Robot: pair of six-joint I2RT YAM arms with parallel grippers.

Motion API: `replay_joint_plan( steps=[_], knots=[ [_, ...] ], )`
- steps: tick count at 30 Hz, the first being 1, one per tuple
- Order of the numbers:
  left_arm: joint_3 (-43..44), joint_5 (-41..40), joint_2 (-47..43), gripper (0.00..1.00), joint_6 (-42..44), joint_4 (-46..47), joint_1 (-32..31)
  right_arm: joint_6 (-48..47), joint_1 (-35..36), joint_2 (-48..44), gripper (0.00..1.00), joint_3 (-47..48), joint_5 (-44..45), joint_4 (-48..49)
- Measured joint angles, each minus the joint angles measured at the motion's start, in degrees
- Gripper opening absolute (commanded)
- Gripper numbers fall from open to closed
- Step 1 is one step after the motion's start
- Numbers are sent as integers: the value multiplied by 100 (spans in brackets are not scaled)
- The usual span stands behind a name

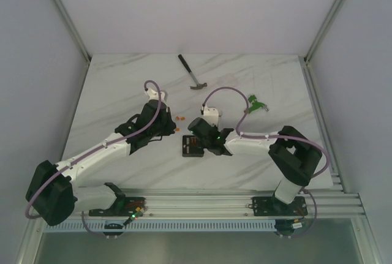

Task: Snap on the fuse box
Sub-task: Adjust the fuse box base at the center of the board.

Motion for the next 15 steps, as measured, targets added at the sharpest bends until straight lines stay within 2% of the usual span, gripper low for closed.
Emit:
replay_joint_plan(
  steps=[2,7,13,15],
  knots=[
    [0,15,0,0,-35,-2,-59,339,83,31,14,37,186,-81],
    [11,26,35,0,-142,-9,-232,743,162,-2,24,37,321,-118],
    [87,44,278,0,-258,-39,-452,704,160,-448,32,20,273,17],
    [142,50,382,0,-326,-81,-533,595,131,-636,37,-48,201,109]
  ],
)
